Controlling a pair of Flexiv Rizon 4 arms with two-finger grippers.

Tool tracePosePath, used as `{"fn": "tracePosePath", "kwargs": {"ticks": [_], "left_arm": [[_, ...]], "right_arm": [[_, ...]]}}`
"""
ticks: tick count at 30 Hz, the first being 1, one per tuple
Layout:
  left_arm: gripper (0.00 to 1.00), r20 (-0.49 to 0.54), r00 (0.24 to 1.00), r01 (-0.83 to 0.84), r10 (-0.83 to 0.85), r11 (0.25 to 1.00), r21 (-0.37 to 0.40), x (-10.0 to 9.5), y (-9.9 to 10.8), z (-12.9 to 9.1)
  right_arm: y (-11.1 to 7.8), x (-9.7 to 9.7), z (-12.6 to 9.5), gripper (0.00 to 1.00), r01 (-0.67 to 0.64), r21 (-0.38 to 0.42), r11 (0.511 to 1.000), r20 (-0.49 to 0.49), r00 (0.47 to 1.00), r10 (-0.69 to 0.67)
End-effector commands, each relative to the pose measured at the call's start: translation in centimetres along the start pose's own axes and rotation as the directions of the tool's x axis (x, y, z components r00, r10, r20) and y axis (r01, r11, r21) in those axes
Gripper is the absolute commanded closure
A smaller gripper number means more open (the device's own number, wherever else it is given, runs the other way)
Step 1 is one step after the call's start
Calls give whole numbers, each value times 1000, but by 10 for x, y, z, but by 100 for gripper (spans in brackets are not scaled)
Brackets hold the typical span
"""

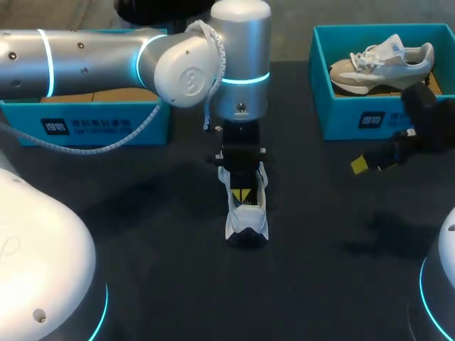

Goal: Take the shoe out of the shoebox, open the shoe tongue, remove and reinsert the insole, then place the shoe into the shoebox

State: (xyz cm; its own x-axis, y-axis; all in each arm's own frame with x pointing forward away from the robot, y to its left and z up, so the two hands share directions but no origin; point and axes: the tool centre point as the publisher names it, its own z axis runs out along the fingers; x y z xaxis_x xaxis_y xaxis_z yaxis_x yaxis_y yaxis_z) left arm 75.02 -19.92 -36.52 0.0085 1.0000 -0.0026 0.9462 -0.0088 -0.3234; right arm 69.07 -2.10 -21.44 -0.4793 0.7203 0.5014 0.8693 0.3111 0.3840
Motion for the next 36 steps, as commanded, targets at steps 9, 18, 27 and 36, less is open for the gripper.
{"fn": "tracePosePath", "kwargs": {"ticks": [9, 18, 27, 36], "left_arm": [[100, 13, 999, 44, -44, 998, -43, -4, 1, 23], [100, 70, 997, 30, -24, 996, -79, -4, -8, 0], [100, 72, 997, 7, 1, 993, -118, -10, -10, 22], [100, 47, 999, 19, -12, 988, -152, -12, -6, 42]], "right_arm": [[0, 0, 0, 0, -1, 1, 1000, 2, 1000, 1], [0, 0, 0, 0, -1, 1, 1000, 2, 1000, 1], [0, 0, 0, 0, -1, 1, 1000, 2, 1000, 1], [0, 0, 0, 0, -1, 1, 1000, 2, 1000, 1]]}}
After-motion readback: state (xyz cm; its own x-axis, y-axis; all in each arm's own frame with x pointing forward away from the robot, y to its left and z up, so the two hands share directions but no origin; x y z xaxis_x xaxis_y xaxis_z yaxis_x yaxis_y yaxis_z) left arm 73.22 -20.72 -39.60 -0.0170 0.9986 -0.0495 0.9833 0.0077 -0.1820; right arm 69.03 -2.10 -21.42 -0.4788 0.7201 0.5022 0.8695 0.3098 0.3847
